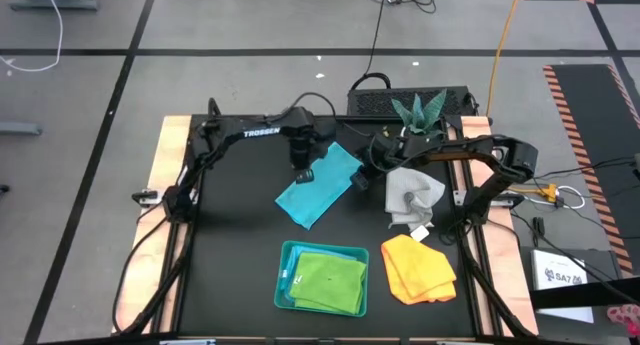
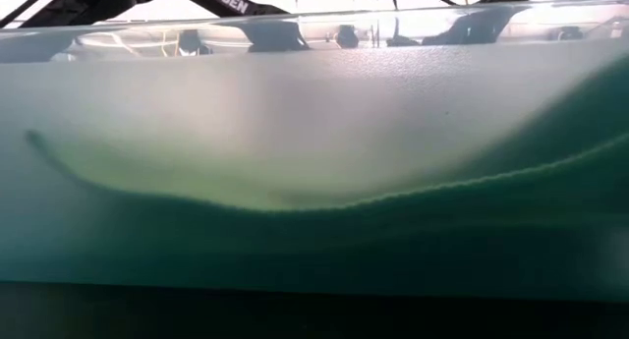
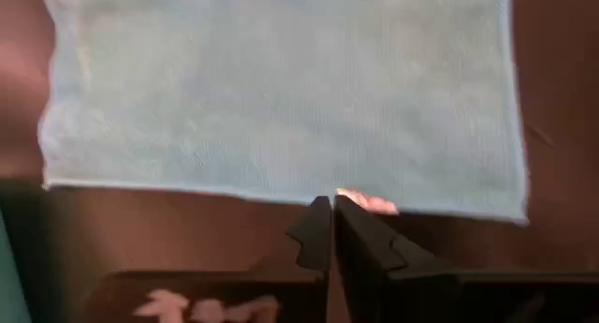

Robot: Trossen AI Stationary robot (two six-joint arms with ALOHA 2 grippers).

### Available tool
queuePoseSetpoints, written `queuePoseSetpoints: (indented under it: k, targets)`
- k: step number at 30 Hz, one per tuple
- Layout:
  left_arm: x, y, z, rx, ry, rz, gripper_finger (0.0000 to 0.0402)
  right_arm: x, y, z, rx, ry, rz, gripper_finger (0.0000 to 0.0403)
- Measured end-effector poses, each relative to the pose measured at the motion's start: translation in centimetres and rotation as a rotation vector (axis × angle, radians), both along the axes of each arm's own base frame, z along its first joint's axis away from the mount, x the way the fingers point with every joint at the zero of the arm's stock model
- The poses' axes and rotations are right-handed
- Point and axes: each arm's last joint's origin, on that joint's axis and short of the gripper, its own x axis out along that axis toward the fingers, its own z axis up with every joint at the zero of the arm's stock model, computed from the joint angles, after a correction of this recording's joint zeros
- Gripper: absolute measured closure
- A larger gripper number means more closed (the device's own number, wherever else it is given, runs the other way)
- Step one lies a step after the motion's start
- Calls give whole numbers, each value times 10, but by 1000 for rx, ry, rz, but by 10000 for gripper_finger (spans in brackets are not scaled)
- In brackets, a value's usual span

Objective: Fold microfiber towels
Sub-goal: Fold the blue microfiber cloth

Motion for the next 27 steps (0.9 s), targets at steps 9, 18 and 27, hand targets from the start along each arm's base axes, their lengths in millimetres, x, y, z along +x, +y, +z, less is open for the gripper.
queuePoseSetpoints:
  k: [9,18,27]
  targets:
    - [-5,-13,8,110,94,67,397,18,-3,-30,35,-37,39,402]
    - [-51,-10,39,183,25,215,398,14,-2,-35,17,13,86,403]
    - [-76,-22,42,173,-118,280,397,6,-10,-37,-71,86,143,403]
